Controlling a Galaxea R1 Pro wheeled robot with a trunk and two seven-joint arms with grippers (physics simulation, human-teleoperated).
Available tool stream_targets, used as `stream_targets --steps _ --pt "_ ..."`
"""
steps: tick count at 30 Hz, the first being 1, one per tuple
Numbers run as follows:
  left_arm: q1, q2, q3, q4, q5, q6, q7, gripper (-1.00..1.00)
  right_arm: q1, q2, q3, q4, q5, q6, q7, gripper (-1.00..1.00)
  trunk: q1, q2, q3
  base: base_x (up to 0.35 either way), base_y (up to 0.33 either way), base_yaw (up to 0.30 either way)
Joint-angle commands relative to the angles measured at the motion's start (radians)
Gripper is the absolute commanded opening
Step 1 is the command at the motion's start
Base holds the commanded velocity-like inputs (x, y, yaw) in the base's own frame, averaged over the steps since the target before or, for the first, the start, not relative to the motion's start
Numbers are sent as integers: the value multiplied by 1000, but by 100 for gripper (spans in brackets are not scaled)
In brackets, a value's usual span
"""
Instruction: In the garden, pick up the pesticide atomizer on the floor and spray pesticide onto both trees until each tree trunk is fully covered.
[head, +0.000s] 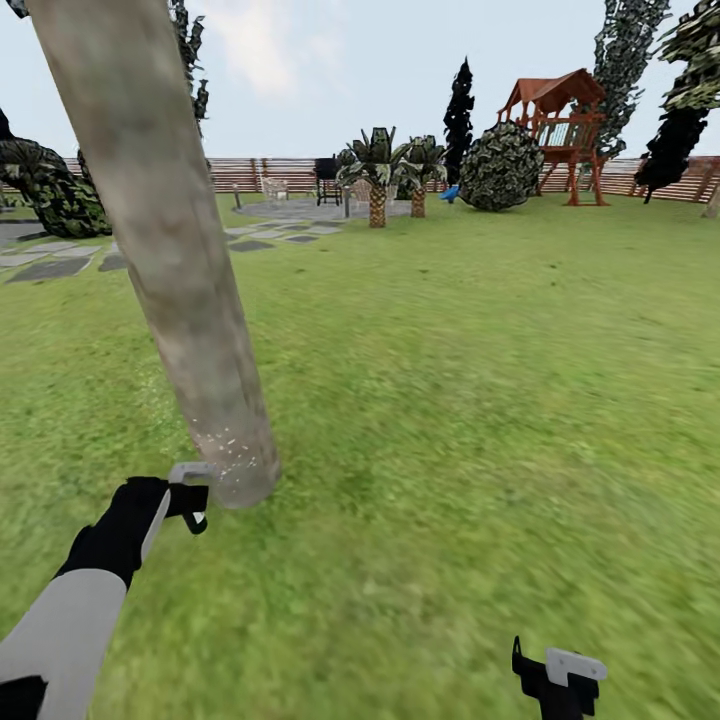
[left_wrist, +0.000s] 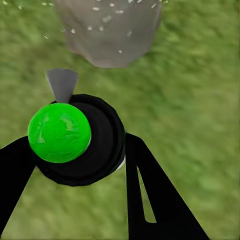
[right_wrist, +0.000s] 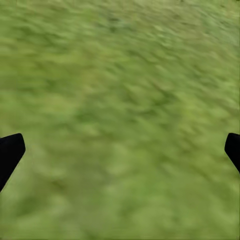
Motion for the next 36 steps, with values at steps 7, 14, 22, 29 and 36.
stream_targets --steps 7,14,22,29,36 --pt "-8 1 2 -47 -3 2 1 -100 0 0 0 0 0 0 0 100 0 0 0 32 -65 12" --pt "-12 1 4 -96 -4 44 5 -100 0 0 0 0 0 0 1 100 0 0 0 -17 -7 242" --pt "0 6 2 -187 -3 62 3 -100 0 0 0 0 0 0 0 100 0 0 0 71 -139 45" --pt "1 7 1 -191 -4 63 4 -100 0 0 0 0 0 -1 0 100 0 0 0 101 -257 0" --pt "1 7 1 -191 -4 63 6 -100 0 0 0 0 0 -1 0 100 0 0 0 152 -248 15"
